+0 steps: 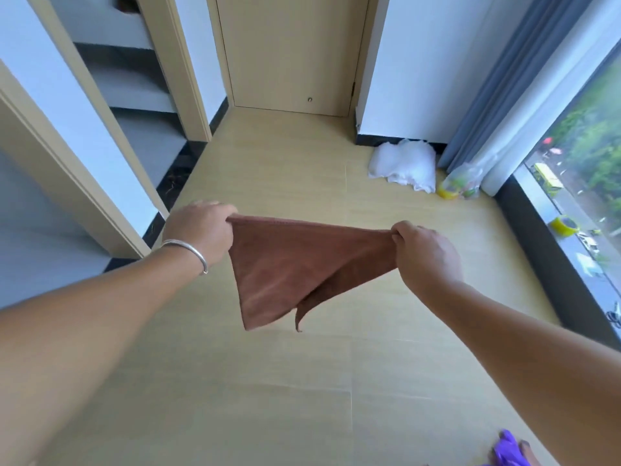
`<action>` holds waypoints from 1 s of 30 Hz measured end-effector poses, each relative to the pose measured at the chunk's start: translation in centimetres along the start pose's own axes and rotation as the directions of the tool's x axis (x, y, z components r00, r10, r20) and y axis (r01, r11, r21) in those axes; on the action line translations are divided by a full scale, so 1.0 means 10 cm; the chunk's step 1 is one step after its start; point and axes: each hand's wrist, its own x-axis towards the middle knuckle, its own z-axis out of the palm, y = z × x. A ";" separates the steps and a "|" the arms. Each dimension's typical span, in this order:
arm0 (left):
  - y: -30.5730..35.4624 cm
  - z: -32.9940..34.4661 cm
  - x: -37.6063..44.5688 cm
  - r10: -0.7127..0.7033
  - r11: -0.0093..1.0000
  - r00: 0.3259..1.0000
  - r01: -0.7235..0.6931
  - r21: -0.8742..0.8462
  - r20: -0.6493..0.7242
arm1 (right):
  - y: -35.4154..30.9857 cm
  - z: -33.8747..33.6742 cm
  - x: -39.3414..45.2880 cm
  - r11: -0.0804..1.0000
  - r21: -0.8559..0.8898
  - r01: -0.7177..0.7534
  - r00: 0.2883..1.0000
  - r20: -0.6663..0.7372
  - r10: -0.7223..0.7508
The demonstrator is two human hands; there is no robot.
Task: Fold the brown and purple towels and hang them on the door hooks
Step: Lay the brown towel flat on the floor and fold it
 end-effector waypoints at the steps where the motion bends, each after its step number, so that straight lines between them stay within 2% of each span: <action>1: -0.04 0.01 -0.08 -0.002 1.000 1.000 0.002 -0.016 -0.019 | 0.01 0.04 -0.06 1.000 -0.006 0.005 1.000 0.017 -0.005; 3: -0.14 0.14 -0.33 0.037 0.999 0.995 -0.038 -0.001 -0.093 | 0.07 0.23 -0.25 0.999 -0.020 0.029 0.998 0.058 -0.028; 5: -0.27 0.41 -0.67 0.084 0.996 0.990 -0.082 0.029 -0.110 | 0.16 0.51 -0.52 0.994 0.014 0.109 0.990 0.085 -0.110; 9: -0.52 1.24 -1.60 0.103 0.995 0.994 -0.103 0.008 0.033 | 0.43 1.20 -1.26 0.944 0.129 0.303 0.918 0.225 -0.326; 13: -0.50 1.93 -2.61 0.186 0.982 0.979 -0.184 -0.034 0.078 | 0.68 1.85 -2.09 0.924 0.187 0.333 0.839 0.389 -0.381; 18: -0.28 2.60 -3.63 0.187 0.981 0.925 -0.157 -0.116 0.331 | 1.01 2.48 -3.01 0.959 0.125 0.255 0.801 0.528 -0.282; 24: -0.09 3.36 -4.42 0.131 0.989 0.774 -0.059 -0.135 0.619 | 1.32 3.19 -3.79 0.987 -0.023 0.158 0.677 0.730 -0.092; 28: -0.05 3.77 -4.57 0.057 0.992 0.690 0.042 -0.119 0.722 | 1.43 3.59 -3.94 0.993 -0.009 0.117 0.628 0.775 -0.067; 30: -0.03 3.93 -4.52 -0.012 0.979 0.717 0.149 -0.137 0.697 | 1.43 3.74 -3.86 0.995 -0.009 0.103 0.622 0.781 -0.057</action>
